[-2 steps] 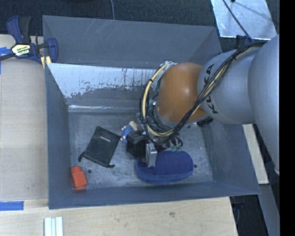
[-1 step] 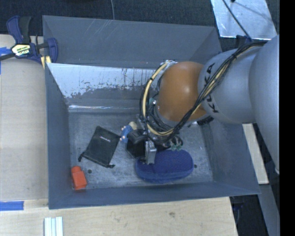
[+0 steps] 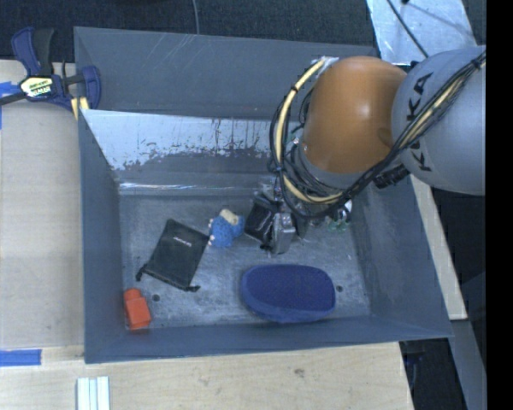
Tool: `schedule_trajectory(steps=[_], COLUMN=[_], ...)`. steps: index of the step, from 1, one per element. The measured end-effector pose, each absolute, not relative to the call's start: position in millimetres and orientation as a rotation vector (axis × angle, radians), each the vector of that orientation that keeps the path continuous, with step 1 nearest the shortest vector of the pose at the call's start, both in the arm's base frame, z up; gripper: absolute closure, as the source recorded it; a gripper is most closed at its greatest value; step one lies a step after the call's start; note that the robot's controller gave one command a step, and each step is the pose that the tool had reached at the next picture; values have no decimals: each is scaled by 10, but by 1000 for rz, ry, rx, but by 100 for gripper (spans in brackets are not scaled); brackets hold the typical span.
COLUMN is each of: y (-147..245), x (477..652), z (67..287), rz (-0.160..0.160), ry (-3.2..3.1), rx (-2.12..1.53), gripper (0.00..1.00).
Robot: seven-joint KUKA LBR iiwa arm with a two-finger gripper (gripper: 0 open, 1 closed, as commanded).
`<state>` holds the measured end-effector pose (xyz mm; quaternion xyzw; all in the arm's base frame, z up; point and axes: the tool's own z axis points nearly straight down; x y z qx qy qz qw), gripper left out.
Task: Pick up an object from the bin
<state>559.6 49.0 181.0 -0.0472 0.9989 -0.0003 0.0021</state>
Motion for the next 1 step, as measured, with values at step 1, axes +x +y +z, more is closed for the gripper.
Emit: schedule_trajectory(steps=[1], y=[523], x=[5410], z=[2295], rz=[0], ry=[3134], rx=[-214], gripper=[100])
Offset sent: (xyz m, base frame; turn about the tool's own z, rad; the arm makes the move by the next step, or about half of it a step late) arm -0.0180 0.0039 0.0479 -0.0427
